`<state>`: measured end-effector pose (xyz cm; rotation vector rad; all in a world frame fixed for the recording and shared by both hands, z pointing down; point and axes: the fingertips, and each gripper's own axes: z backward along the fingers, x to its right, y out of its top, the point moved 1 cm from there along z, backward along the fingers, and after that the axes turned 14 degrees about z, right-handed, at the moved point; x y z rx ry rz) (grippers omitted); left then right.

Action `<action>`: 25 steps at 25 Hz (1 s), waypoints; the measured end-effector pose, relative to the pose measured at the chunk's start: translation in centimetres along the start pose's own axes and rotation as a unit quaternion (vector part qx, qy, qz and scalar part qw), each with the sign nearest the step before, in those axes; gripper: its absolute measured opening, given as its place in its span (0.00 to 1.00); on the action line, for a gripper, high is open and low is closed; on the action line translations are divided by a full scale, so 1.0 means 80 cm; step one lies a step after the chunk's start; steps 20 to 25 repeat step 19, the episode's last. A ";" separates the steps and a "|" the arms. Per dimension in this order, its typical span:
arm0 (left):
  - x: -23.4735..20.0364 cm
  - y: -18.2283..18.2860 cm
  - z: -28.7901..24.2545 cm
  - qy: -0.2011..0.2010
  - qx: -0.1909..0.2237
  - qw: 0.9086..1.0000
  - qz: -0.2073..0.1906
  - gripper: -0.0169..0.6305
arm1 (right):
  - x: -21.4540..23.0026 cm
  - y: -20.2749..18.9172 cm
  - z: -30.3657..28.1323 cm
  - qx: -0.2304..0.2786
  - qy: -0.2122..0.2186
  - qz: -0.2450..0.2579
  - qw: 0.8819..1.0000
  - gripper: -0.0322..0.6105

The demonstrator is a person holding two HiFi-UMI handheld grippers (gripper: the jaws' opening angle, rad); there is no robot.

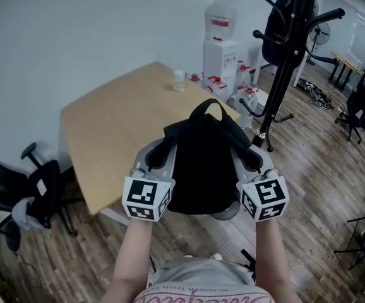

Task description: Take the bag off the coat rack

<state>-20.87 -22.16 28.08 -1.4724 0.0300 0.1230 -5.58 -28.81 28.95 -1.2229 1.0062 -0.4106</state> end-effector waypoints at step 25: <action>-0.012 0.022 0.028 0.005 0.017 1.000 -0.002 0.12 | -0.023 0.026 0.001 0.012 0.004 0.010 1.000 0.14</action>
